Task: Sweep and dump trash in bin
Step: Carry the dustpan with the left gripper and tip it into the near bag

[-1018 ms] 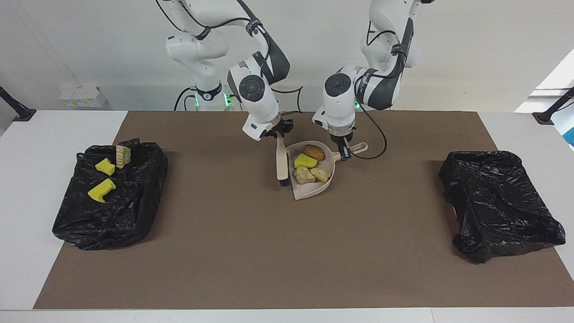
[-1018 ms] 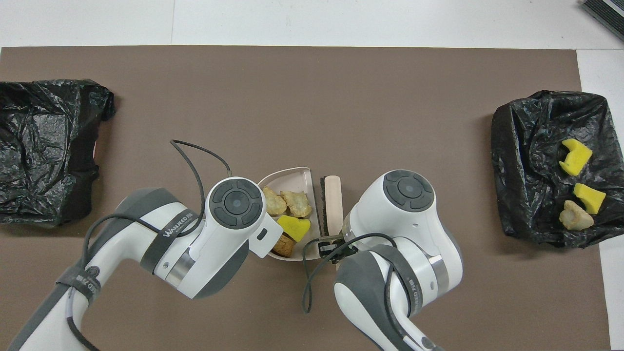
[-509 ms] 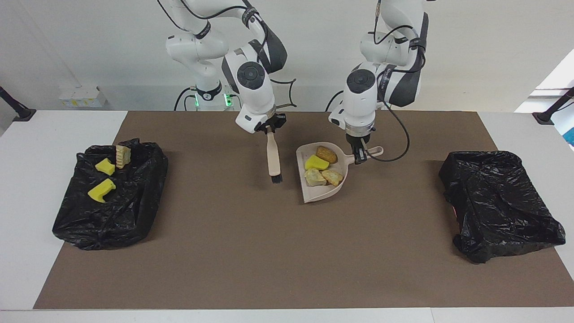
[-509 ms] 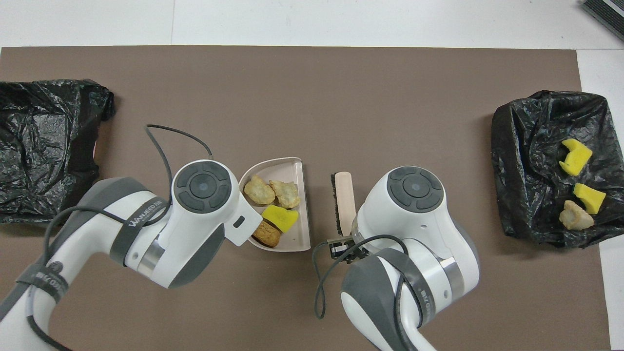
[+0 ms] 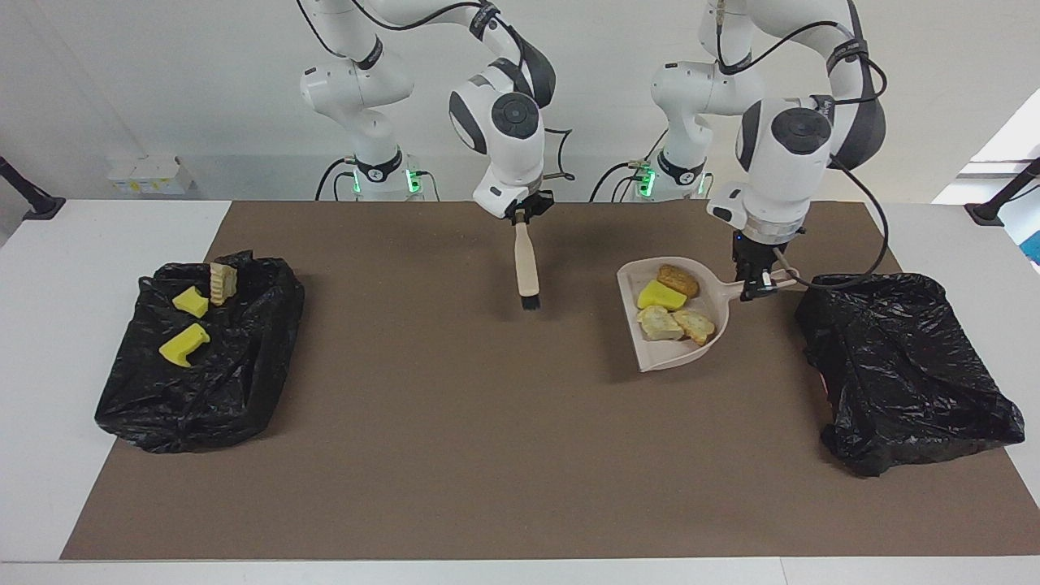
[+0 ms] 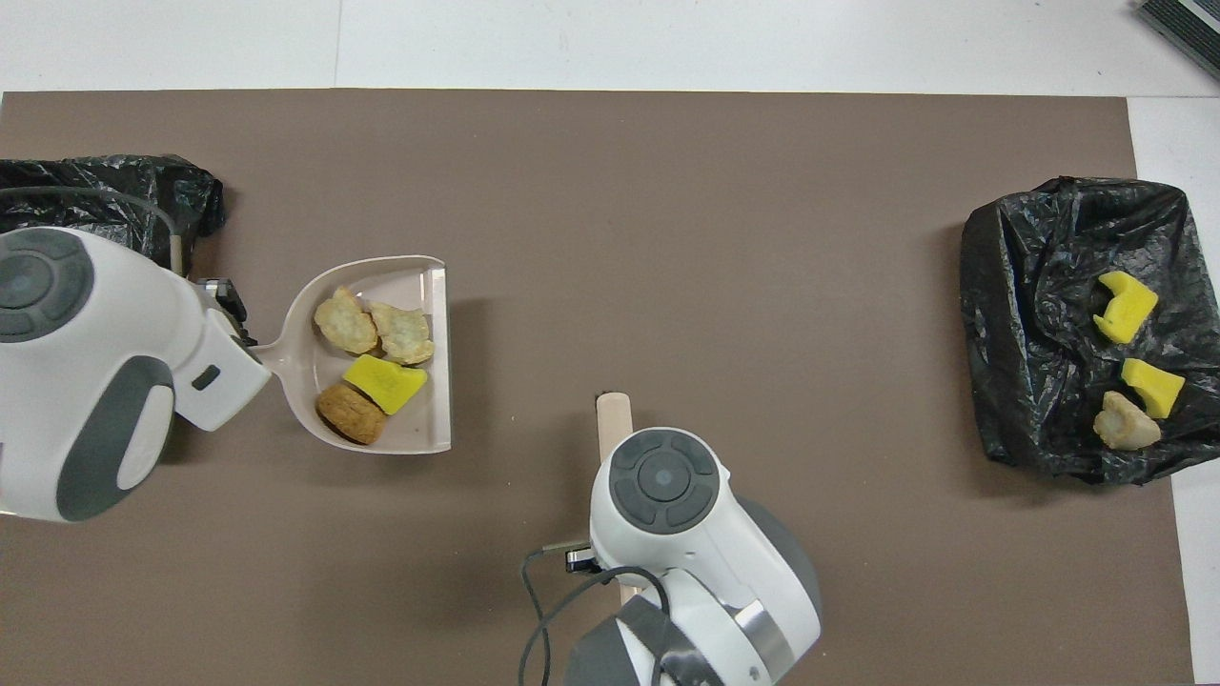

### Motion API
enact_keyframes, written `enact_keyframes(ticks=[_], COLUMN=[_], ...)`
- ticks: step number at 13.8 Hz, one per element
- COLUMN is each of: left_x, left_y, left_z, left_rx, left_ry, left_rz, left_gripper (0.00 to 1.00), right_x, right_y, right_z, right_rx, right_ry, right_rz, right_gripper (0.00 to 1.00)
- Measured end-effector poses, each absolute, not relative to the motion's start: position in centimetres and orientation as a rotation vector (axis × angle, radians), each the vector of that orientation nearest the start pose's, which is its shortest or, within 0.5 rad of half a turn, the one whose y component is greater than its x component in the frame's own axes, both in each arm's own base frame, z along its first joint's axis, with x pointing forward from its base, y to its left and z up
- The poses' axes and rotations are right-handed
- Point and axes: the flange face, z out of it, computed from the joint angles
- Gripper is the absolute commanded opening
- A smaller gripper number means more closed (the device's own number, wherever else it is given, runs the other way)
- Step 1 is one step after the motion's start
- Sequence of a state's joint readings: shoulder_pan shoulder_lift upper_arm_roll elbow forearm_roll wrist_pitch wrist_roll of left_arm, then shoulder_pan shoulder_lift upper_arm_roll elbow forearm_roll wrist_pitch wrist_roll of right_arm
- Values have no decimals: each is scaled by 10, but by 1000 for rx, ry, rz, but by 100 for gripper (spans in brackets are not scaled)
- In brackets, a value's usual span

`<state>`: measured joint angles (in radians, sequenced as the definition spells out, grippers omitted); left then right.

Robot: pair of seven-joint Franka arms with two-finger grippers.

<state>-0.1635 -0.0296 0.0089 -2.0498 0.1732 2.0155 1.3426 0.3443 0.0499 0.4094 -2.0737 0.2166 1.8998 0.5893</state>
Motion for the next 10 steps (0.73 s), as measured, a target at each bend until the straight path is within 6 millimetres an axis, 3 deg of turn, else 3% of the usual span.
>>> enact_keyframes(ticks=[6,7,8,10], left_x=[543,545,547,551], left_y=[75,98,123,172], left_z=[460,466,473,486], left_rx=[-2318,-2343,-2362,-2376], left_ry=[1912,1858,1807,1760], left_rz=[129,107,83,32], left_gripper=[0,0,0,0], right_x=[332,329,328,331], right_y=[429,433,434,432], right_z=[341,332,329,329], right_rx=[-3137,-3142,-3146,-3155], right_ry=[-87,-84,-85,-87], right_rz=[444,441,441,434], right_gripper=[0,38,99,100])
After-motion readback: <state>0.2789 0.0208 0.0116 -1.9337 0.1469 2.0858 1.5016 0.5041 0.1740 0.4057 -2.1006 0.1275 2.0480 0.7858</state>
